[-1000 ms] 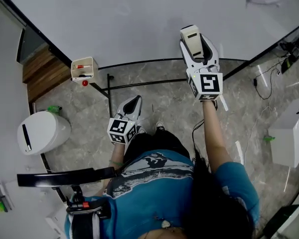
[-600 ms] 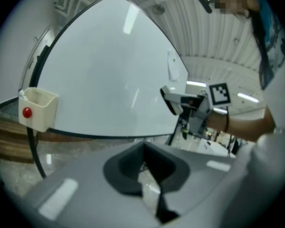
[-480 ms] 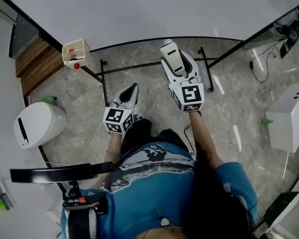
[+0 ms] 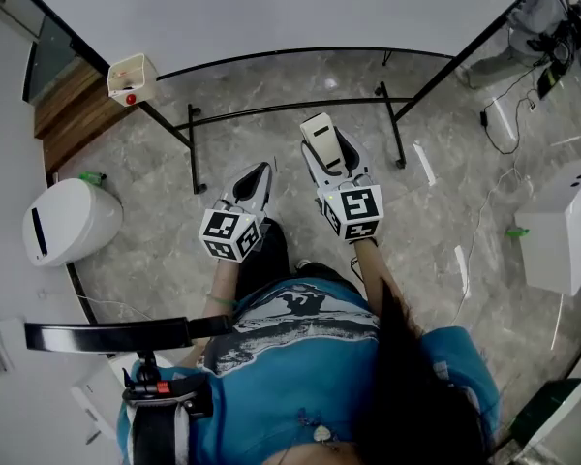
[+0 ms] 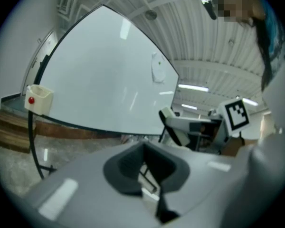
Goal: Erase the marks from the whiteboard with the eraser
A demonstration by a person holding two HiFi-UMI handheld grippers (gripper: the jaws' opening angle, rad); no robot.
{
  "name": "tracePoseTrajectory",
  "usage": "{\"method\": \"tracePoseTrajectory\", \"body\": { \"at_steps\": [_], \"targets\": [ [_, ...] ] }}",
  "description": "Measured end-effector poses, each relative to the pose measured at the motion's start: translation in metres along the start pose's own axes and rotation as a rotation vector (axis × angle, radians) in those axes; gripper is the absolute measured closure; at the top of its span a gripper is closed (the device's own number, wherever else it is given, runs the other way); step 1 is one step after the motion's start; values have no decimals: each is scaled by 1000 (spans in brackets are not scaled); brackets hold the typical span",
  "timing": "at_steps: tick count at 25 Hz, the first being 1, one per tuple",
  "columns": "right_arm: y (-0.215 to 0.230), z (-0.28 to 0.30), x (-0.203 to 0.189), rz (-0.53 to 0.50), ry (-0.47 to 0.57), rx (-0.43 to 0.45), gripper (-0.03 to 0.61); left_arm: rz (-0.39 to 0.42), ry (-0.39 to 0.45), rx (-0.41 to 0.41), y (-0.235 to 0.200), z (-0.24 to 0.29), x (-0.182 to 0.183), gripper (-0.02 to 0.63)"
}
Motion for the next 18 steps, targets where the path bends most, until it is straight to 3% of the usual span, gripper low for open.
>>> {"method": "tracePoseTrajectory", "body": {
  "at_steps": [8, 18],
  "targets": [
    [-9, -79, -32, 66, -10, 52, 316, 52, -95, 51, 83, -51, -51, 611],
    [-46, -128, -64, 138, -71, 114, 316, 47, -83, 131, 109, -96, -57, 611]
  ]
}}
Point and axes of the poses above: the fingertips, and each gripper's own axes: z forward along the fingers, y to its right, x out of its top, the point moved 3 cm from there along -z, backward along the fingers
